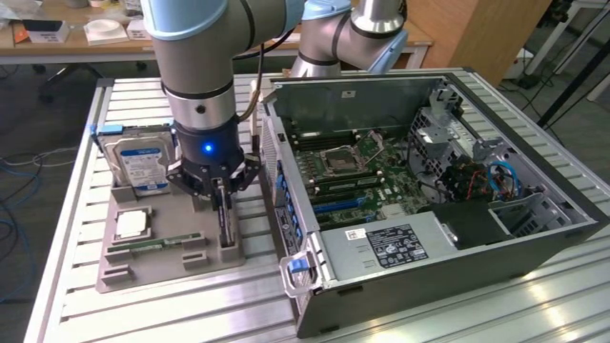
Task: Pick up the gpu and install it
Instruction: 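Pick up the gpu and move the gpu toward the slot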
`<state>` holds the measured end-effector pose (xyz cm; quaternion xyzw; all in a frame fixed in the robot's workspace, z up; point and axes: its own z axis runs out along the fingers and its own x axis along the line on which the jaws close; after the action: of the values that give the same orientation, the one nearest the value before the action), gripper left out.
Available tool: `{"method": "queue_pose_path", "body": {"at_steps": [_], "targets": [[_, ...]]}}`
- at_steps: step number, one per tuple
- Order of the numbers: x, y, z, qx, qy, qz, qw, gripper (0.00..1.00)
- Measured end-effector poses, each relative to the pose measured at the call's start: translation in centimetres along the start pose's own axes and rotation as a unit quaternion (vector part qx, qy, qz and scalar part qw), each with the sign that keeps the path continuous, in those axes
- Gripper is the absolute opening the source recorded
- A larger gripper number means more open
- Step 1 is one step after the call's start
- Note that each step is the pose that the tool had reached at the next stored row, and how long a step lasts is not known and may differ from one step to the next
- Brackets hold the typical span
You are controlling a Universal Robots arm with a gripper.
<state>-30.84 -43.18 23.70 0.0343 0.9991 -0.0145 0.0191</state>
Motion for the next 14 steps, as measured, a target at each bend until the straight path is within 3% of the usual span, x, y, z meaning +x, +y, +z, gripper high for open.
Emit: {"method": "queue_pose_path", "body": {"at_steps": [14], "targets": [[0.00,0.00,0.00,0.0000,0.0000,0.000,1.0000,0.26]]}}
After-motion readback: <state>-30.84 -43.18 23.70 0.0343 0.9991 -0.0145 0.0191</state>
